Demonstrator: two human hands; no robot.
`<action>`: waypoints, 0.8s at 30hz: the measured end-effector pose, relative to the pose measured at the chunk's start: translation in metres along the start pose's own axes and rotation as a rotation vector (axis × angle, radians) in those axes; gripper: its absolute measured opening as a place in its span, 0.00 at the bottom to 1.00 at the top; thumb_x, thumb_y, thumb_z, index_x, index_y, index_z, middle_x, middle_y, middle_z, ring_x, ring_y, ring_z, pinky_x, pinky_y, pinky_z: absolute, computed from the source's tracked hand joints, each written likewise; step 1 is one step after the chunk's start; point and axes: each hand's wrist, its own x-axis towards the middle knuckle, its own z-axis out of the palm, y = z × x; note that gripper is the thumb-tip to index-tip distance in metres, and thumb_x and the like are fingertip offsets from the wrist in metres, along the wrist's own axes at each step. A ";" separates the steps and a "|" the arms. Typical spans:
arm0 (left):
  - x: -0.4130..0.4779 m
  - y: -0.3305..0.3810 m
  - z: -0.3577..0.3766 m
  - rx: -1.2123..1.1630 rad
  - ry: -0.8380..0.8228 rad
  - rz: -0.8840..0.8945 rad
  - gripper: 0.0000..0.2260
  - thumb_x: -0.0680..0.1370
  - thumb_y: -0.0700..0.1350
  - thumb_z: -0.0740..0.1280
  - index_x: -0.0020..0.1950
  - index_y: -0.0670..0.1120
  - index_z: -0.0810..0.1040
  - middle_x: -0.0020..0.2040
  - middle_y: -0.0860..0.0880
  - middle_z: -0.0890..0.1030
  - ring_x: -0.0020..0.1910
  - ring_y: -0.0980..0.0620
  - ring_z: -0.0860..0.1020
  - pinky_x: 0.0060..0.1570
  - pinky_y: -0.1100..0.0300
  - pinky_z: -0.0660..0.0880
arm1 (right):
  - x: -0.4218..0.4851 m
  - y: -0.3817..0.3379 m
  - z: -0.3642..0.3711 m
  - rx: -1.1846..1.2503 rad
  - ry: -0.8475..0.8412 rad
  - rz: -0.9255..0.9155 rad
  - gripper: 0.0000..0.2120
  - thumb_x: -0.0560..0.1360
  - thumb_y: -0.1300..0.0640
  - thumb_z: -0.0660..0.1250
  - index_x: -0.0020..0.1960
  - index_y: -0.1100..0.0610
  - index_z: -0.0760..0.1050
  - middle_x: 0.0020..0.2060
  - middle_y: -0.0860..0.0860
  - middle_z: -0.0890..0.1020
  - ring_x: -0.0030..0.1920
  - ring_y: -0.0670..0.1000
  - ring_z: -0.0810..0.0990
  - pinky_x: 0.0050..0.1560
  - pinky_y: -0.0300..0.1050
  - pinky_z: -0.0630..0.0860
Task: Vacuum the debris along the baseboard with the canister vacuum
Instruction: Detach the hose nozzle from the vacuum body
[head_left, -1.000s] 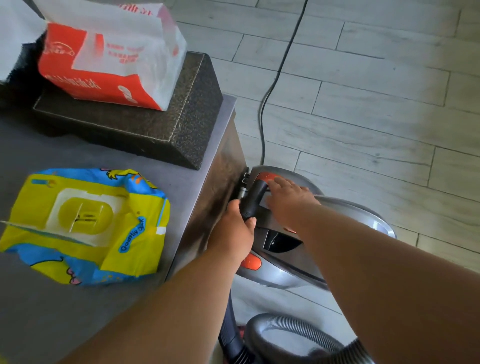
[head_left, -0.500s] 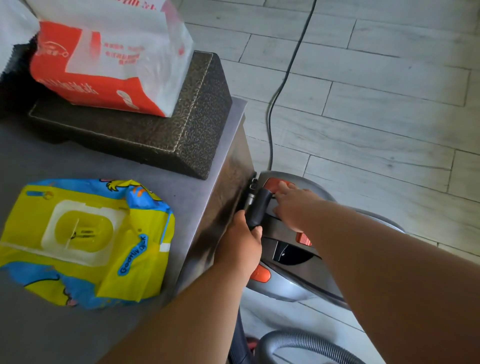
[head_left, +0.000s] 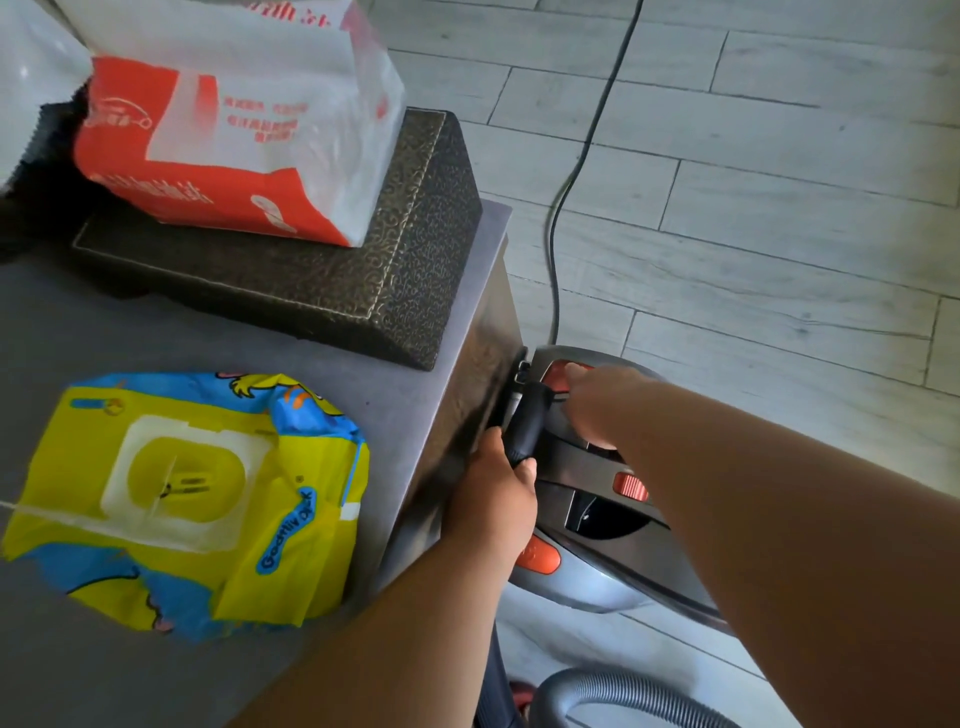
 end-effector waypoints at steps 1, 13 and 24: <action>-0.001 -0.001 0.001 0.000 -0.002 -0.005 0.22 0.81 0.50 0.59 0.74 0.48 0.60 0.67 0.44 0.74 0.63 0.42 0.74 0.59 0.55 0.71 | -0.001 0.000 0.002 0.007 0.008 0.012 0.20 0.80 0.57 0.61 0.71 0.54 0.65 0.54 0.55 0.77 0.57 0.58 0.77 0.45 0.48 0.69; -0.035 0.009 -0.015 0.009 0.038 0.027 0.13 0.81 0.49 0.59 0.64 0.47 0.69 0.58 0.46 0.78 0.55 0.43 0.78 0.42 0.61 0.67 | -0.072 0.021 0.006 0.142 0.041 -0.142 0.32 0.80 0.39 0.57 0.79 0.48 0.50 0.78 0.50 0.57 0.75 0.56 0.62 0.70 0.53 0.63; -0.069 0.033 -0.011 -0.026 0.017 0.041 0.11 0.82 0.48 0.58 0.62 0.44 0.69 0.55 0.44 0.76 0.37 0.50 0.70 0.18 0.69 0.66 | -0.109 0.039 0.034 -0.075 0.038 -0.090 0.42 0.77 0.53 0.68 0.77 0.34 0.44 0.70 0.53 0.63 0.71 0.57 0.62 0.66 0.52 0.66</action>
